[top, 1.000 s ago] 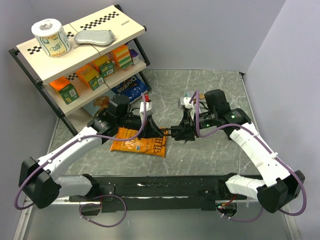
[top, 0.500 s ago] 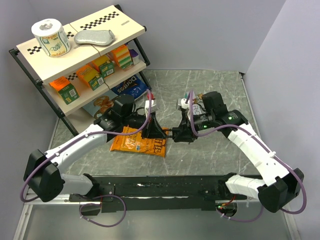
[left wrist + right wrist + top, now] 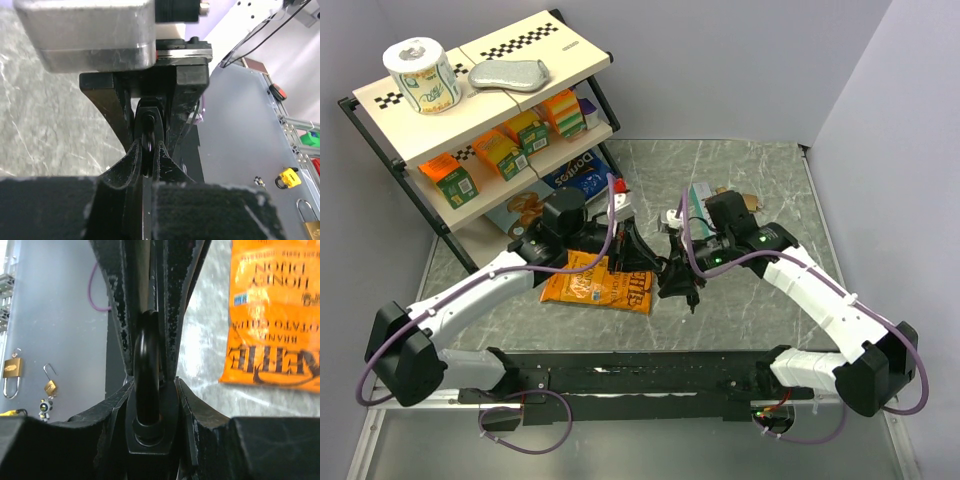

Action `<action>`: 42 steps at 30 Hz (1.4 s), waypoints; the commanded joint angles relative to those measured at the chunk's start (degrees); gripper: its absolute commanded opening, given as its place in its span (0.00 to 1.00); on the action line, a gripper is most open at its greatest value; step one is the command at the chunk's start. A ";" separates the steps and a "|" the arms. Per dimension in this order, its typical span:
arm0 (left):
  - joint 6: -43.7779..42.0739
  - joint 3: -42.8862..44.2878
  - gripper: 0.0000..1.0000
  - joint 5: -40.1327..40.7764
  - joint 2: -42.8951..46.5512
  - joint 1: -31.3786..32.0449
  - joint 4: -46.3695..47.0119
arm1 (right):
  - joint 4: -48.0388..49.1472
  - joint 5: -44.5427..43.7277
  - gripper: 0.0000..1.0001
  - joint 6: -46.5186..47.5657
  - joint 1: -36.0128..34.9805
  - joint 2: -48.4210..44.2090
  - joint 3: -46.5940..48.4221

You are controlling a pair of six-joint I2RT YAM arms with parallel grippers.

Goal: Lock with the key
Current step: Lock the lock.

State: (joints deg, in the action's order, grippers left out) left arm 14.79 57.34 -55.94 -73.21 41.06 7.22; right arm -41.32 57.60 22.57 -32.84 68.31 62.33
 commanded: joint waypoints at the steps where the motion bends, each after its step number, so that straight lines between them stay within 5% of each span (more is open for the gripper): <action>1: -0.02 0.23 0.01 0.66 4.02 -0.62 6.67 | 8.30 10.77 0.00 2.83 2.59 -2.39 2.80; 4: -0.37 -0.74 0.01 0.57 6.58 -3.96 4.30 | 4.07 11.13 0.09 4.41 6.63 -3.01 3.94; 5: -0.11 -0.74 0.01 0.75 7.02 -5.27 3.85 | 3.71 11.30 0.21 4.42 7.61 -3.27 4.29; 6: 0.50 -0.74 0.01 0.83 7.46 -5.98 3.76 | 3.53 11.56 0.50 3.55 8.57 -3.54 4.47; 7: 1.46 -0.83 0.01 0.92 8.16 -6.69 4.81 | 3.53 11.57 0.62 2.93 10.41 -3.80 4.56; 12: 9.81 -1.36 0.01 2.24 9.75 -9.67 10.78 | 5.28 12.27 0.96 -1.12 14.38 -4.77 4.65; 17: 23.93 -1.53 0.01 3.21 9.32 -12.14 24.02 | 18.52 13.59 0.98 -12.16 15.09 -7.49 -1.82; 18: 26.24 -1.53 0.01 3.47 8.70 -12.49 25.98 | 30.13 13.33 0.99 -20.11 15.00 -8.80 -3.77; 21: 33.54 -0.83 0.01 3.12 7.21 -13.11 32.49 | 44.00 10.25 0.99 -29.06 14.39 -9.25 -7.92; 30: 42.96 0.14 0.01 3.65 4.92 -13.11 39.09 | 50.28 5.24 0.95 -25.82 10.26 -6.53 -5.11; 42: 45.59 -0.56 0.01 5.14 4.21 -12.93 41.73 | 57.22 5.06 0.56 -31.61 6.65 -5.12 -5.28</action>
State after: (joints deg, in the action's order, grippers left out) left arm 57.69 54.54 -53.04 -69.41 27.97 40.99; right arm 9.34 62.74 -5.30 -25.67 63.16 55.51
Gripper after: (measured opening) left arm 0.069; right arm 0.612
